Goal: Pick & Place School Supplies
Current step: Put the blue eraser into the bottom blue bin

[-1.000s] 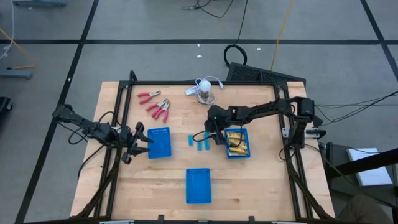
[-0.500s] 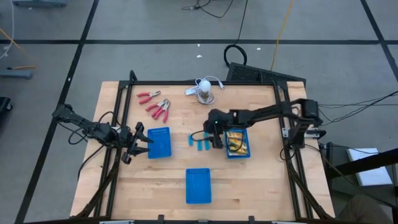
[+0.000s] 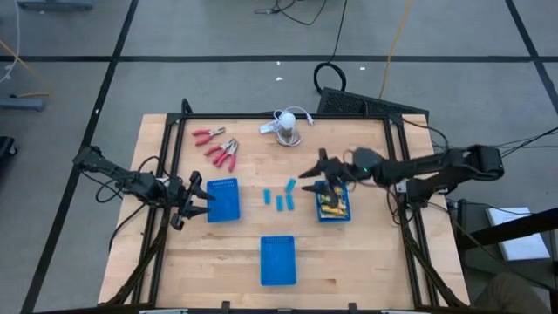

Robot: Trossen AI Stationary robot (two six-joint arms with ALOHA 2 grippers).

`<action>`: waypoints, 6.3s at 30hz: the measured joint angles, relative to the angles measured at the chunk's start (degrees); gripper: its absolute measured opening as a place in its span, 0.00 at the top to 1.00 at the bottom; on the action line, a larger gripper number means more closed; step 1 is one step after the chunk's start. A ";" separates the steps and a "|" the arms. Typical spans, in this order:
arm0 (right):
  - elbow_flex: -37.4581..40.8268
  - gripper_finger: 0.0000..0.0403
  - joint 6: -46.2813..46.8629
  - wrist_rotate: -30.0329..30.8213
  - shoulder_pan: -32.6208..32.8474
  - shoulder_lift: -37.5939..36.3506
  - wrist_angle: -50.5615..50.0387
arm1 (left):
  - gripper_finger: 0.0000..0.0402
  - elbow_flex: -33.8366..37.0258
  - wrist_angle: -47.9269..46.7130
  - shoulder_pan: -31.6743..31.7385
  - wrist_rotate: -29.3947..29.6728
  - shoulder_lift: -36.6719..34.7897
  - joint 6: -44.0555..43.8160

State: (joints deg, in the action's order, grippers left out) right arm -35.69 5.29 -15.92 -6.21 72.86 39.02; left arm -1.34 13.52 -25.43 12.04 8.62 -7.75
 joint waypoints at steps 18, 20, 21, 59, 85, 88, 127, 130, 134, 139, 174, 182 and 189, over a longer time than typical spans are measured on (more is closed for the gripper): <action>17.49 0.70 0.18 8.59 6.24 -13.98 1.99 | 0.57 0.00 0.04 0.00 0.01 -0.02 0.00; 20.01 0.71 0.44 8.65 5.78 -16.32 4.68 | 0.57 0.00 0.04 0.00 0.01 -0.02 0.00; 21.16 0.72 0.47 8.70 5.67 -17.46 6.01 | 0.57 0.00 0.08 0.00 0.01 -0.02 0.04; 25.63 0.77 3.03 11.67 5.67 -21.18 10.37 | 0.32 -55.07 -38.62 21.59 -3.99 76.09 -16.45; 25.63 0.77 3.49 11.65 5.67 -21.18 9.93 | 0.41 -73.61 -53.90 26.91 -10.91 105.94 -42.95; 25.63 0.77 3.49 11.65 5.67 -21.18 9.93 | 0.41 -73.60 -54.12 26.80 -10.10 106.03 -42.77; 25.58 0.77 3.53 12.78 5.67 -20.96 8.25 | 0.92 -73.22 -45.13 18.65 12.49 89.14 4.10; 25.58 0.77 4.20 13.16 5.67 -20.70 8.07 | 0.92 -73.22 -43.04 16.34 6.30 89.05 7.80; 25.58 0.77 4.16 13.15 5.67 -20.50 8.00 | 0.90 -73.22 -40.79 13.50 -2.50 89.05 8.84; 25.58 0.77 3.13 13.27 5.67 -20.48 7.85 | 0.92 -73.22 -40.47 10.69 -6.37 89.05 6.49; 25.58 0.77 4.54 18.86 6.44 -20.33 8.81 | 0.82 -73.33 -37.89 2.19 -16.51 100.92 -17.89; 25.58 0.77 6.31 18.86 6.44 -20.33 7.16 | 0.71 -73.33 -37.35 2.94 -16.56 100.46 -17.86; 25.58 0.77 5.95 18.75 6.44 -20.30 6.98 | 0.70 -73.31 -37.80 5.26 -16.96 98.20 -15.46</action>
State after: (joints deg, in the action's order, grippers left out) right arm -10.11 11.24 2.83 0.23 52.56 46.00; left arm -74.65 -24.28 -20.17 -4.92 106.82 -23.20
